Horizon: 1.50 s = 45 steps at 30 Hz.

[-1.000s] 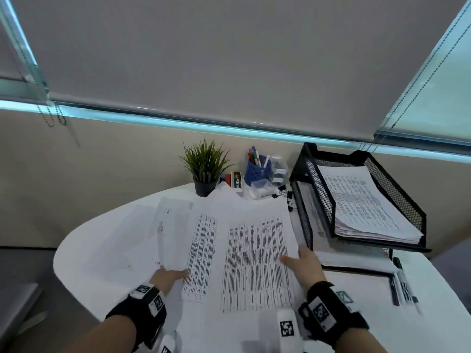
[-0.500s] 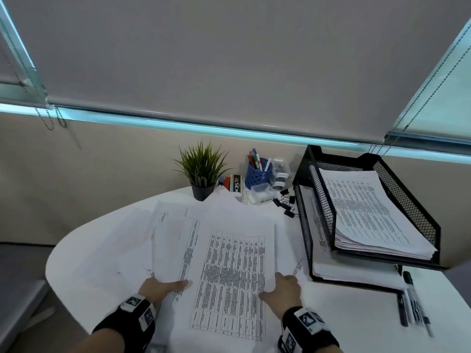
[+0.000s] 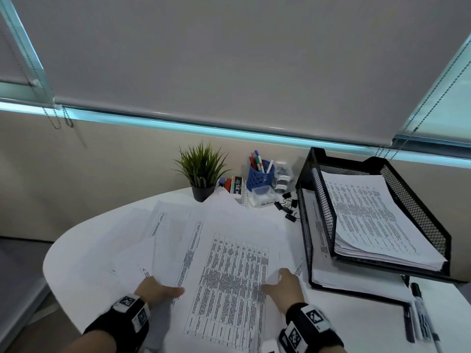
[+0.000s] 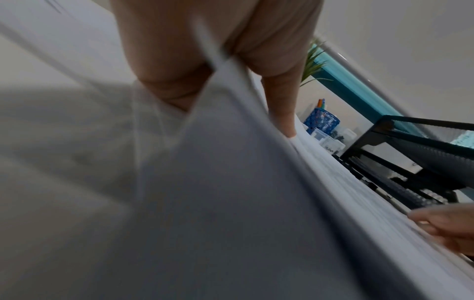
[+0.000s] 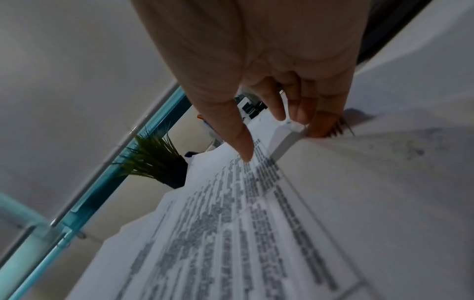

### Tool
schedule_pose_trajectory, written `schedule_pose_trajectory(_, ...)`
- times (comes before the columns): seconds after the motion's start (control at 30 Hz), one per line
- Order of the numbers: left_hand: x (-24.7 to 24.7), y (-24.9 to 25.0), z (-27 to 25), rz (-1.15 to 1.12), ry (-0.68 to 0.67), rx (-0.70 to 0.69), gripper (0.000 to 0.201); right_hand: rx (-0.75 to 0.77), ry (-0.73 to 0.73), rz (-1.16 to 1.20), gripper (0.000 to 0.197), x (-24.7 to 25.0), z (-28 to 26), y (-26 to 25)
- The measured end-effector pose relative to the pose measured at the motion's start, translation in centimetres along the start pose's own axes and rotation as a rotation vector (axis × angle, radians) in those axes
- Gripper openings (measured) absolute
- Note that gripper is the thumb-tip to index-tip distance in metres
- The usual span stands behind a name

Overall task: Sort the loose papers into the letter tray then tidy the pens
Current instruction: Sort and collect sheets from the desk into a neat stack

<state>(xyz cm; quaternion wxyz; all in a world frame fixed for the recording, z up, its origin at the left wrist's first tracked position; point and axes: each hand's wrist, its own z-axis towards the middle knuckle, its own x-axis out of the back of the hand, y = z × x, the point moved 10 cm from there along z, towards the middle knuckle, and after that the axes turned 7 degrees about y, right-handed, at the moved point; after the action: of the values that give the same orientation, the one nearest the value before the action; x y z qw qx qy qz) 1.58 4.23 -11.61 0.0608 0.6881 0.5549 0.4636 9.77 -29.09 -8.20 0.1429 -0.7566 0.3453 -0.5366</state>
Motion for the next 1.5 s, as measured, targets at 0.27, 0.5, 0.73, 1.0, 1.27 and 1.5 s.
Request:
schedule_pose_trajectory(0.27, -4.1, 3.3, -1.6, -0.006, -0.092, -0.17, 0.03, -0.079, -0.061, 0.348, 0.022, 1.0, 0.0, 0.7)
schedule_pose_trajectory(0.5, -5.5, 4.6, -2.7, 0.075, -0.192, -0.319, 0.063, -0.174, -0.325, 0.511, 0.048, -0.5, -2.6, 0.8)
schedule_pose_trajectory(0.73, -2.3, 6.6, -2.3, 0.016, 0.025, -0.38, 0.042, -0.29, -0.156, 0.6, 0.057, 0.2, -1.2, 5.0)
schedule_pose_trajectory(1.0, -2.7, 7.1, -2.5, -0.318, 0.018, -0.209, 0.05, -0.177, -0.088, 0.556, 0.025, 1.3, -1.6, 3.8)
schedule_pose_trajectory(1.27, -4.6, 7.6, -2.0, -0.314, -0.095, -0.197, 0.05, -0.054, 0.018, 0.262, 0.063, -1.0, 0.2, 2.7)
schedule_pose_trajectory(1.5, -6.0, 7.7, -2.1, -0.384, -0.173, -0.168, 0.044, -0.061, -0.069, 0.443, 0.023, 0.7, -1.2, 1.2)
